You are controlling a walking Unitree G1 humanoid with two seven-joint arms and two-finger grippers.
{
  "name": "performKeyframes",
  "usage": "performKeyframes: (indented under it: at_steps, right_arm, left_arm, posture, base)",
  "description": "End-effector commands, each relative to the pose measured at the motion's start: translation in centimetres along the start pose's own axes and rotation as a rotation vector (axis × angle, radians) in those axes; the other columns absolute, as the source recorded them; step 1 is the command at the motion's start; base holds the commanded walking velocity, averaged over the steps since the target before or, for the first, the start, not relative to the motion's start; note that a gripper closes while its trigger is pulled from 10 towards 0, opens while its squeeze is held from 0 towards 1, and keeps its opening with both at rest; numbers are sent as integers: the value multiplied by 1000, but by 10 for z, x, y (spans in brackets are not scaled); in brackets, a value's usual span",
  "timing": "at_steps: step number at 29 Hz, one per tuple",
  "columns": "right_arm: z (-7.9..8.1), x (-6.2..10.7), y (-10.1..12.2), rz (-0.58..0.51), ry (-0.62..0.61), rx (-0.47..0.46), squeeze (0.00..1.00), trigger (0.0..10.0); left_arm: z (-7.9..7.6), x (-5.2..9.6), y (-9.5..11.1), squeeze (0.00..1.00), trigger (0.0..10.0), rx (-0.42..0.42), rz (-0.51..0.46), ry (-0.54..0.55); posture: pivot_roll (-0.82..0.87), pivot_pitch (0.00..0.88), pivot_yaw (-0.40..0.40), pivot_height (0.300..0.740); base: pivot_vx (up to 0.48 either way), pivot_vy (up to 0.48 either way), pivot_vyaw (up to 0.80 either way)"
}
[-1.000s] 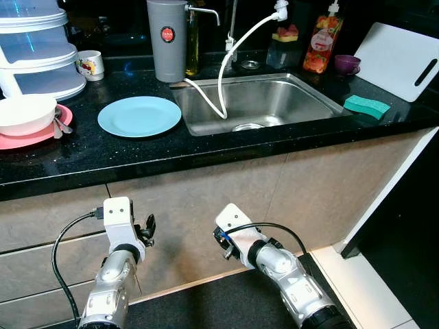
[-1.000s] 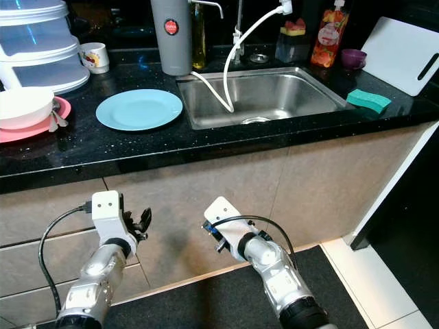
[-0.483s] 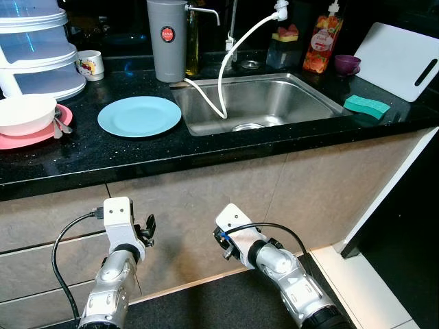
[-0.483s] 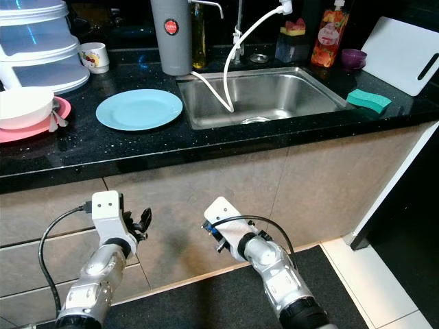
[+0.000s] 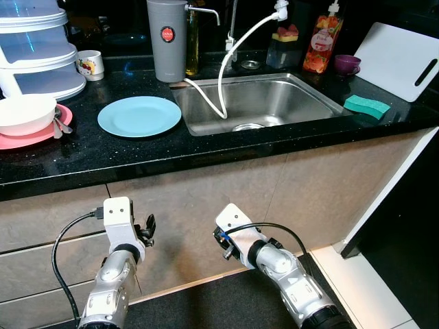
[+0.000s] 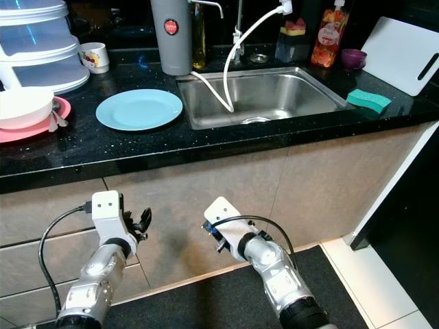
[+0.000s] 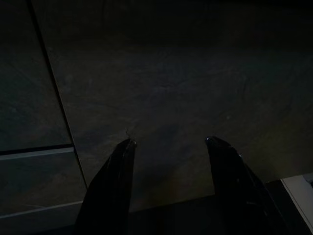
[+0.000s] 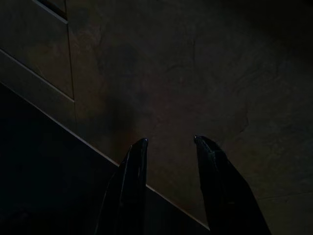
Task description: Kitchen organization
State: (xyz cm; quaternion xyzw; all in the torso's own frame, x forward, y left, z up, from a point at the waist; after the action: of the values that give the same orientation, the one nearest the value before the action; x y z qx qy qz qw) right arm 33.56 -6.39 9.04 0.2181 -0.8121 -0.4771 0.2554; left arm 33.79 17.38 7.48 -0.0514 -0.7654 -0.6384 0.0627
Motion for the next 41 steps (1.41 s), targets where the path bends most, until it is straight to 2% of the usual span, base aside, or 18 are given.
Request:
performKeyframes:
  at_steps: [1,16,27,30,36,41]
  right_arm:
    - [1,3,-3,3,-1,-7,0,10000]
    - [-1,4,-4,5,0,-7,0,10000]
    - [0,0,-1,7,11,-3,0,10000]
    - [1,-1,-1,7,13,-4,0,10000]
    - [2,0,-1,7,11,-6,0,10000]
    - [5,-2,1,3,13,-5,0,10000]
  left_arm:
    - [-2,2,-6,0,10000,3,20,-6]
    - [-5,1,-6,0,10000,8,17,-10]
    - [0,2,-3,0,10000,1,6,-1]
    - [2,2,-3,0,10000,5,11,-1]
    - [-4,0,-6,0,10000,-19,25,-30]
    - [1,0,-5,0,10000,-26,33,-25]
  posture:
    - [-103,49,-10,740]
    - [-116,60,-25,740]
    - [-143,79,-24,740]
    - [-178,90,-5,740]
    - [-182,96,0,740]
    - [-177,104,20,740]
  base:
    - [0,0,0]
    - [0,0,0]
    - [0,0,0]
    - [0,0,0]
    - [0,0,0]
    - [0,0,0]
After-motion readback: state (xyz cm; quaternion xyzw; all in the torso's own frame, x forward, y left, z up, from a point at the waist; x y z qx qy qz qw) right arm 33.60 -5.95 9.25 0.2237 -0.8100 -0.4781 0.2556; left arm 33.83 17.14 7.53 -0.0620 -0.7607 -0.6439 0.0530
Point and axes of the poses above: a point about 5 cm out from each wrist's last joint towards the gripper, its own x axis pointing back from the gripper into the wrist, its own y axis along the axis of the wrist's last joint, z = x × y, the point moved 3 cm from there along -x, pointing out of the wrist towards the gripper
